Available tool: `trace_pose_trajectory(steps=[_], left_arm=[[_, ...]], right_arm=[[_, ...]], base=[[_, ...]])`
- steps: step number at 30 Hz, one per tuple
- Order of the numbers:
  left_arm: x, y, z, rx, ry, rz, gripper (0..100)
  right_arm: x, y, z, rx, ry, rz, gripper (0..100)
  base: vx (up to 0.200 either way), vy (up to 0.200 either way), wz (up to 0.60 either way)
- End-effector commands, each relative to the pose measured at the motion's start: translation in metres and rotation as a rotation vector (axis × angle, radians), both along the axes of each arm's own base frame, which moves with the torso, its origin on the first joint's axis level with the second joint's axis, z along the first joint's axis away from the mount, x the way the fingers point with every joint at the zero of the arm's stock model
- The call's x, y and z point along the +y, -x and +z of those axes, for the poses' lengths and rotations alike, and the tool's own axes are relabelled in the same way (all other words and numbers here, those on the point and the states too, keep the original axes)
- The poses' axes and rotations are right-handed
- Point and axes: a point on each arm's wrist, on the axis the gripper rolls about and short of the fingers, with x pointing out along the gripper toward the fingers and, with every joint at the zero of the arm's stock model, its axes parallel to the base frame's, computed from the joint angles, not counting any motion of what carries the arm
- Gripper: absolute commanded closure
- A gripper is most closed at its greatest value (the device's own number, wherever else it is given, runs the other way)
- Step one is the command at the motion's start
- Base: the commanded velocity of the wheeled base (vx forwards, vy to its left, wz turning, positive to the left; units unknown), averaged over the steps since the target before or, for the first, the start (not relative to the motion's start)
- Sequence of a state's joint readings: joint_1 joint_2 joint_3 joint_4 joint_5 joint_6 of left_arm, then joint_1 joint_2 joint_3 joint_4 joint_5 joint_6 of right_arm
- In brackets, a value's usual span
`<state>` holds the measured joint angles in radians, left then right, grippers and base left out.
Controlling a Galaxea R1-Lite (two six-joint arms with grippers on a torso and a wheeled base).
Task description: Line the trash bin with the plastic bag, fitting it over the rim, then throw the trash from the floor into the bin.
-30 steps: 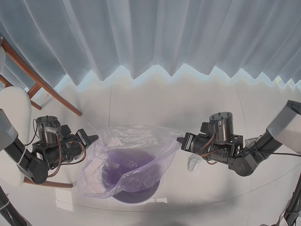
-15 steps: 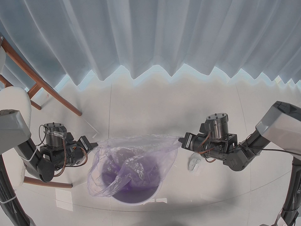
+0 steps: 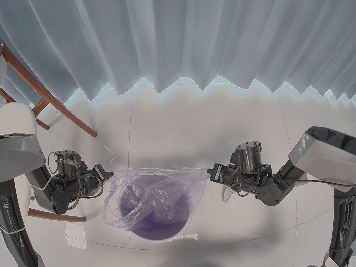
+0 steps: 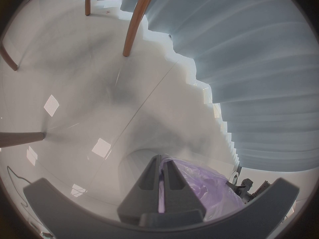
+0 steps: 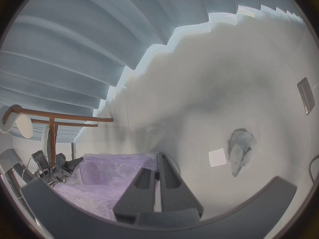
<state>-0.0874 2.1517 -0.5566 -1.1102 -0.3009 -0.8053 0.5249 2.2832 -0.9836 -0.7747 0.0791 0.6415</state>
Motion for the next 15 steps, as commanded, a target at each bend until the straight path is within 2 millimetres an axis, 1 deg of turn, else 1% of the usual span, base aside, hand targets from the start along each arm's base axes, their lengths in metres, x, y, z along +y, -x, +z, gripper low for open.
trace_pose_trajectory(steps=[1, 4, 5, 6, 8, 10, 11, 13, 14, 15], left_arm=[[0.000, 0.005, -0.018, 0.032, -0.001, -0.003, 100], [-0.002, 0.012, -0.021, 0.019, 0.015, -0.033, 100], [-0.002, 0.013, -0.021, 0.010, 0.018, -0.037, 100], [-0.001, 0.015, -0.020, -0.006, 0.020, -0.039, 0], [0.001, 0.017, -0.015, -0.048, 0.036, -0.037, 0], [0.004, 0.024, -0.012, -0.063, 0.050, -0.056, 0], [0.006, 0.027, -0.010, -0.068, 0.054, -0.060, 0], [0.009, 0.037, -0.003, -0.074, 0.074, -0.090, 0], [0.010, 0.040, -0.002, -0.070, 0.081, -0.103, 0], [0.010, 0.040, -0.001, -0.070, 0.082, -0.103, 0]], right_arm=[[0.001, 0.004, -0.008, 0.012, 0.002, 0.002, 100], [-0.001, 0.008, -0.010, 0.009, 0.003, 0.005, 100], [-0.001, 0.010, -0.009, 0.006, 0.000, 0.004, 0], [-0.001, 0.013, -0.008, 0.004, -0.003, 0.003, 0], [-0.008, 0.025, 0.003, 0.005, -0.041, -0.014, 0], [-0.015, 0.043, 0.019, 0.020, -0.116, -0.033, 0], [-0.016, 0.048, 0.024, 0.026, -0.141, -0.031, 0], [-0.022, 0.069, 0.040, 0.037, -0.195, 0.000, 0], [-0.027, 0.076, 0.045, 0.039, -0.200, 0.011, 0], [-0.027, 0.077, 0.046, 0.040, -0.200, 0.012, 0]], base=[[0.000, 0.000, 0.00], [0.000, 0.000, 0.00], [0.000, 0.000, 0.00], [0.000, 0.000, 0.00], [0.000, 0.000, 0.00], [0.000, 0.000, 0.00], [0.000, 0.000, 0.00], [0.000, 0.000, 0.00], [0.000, 0.000, 0.00], [0.000, 0.000, 0.00]])
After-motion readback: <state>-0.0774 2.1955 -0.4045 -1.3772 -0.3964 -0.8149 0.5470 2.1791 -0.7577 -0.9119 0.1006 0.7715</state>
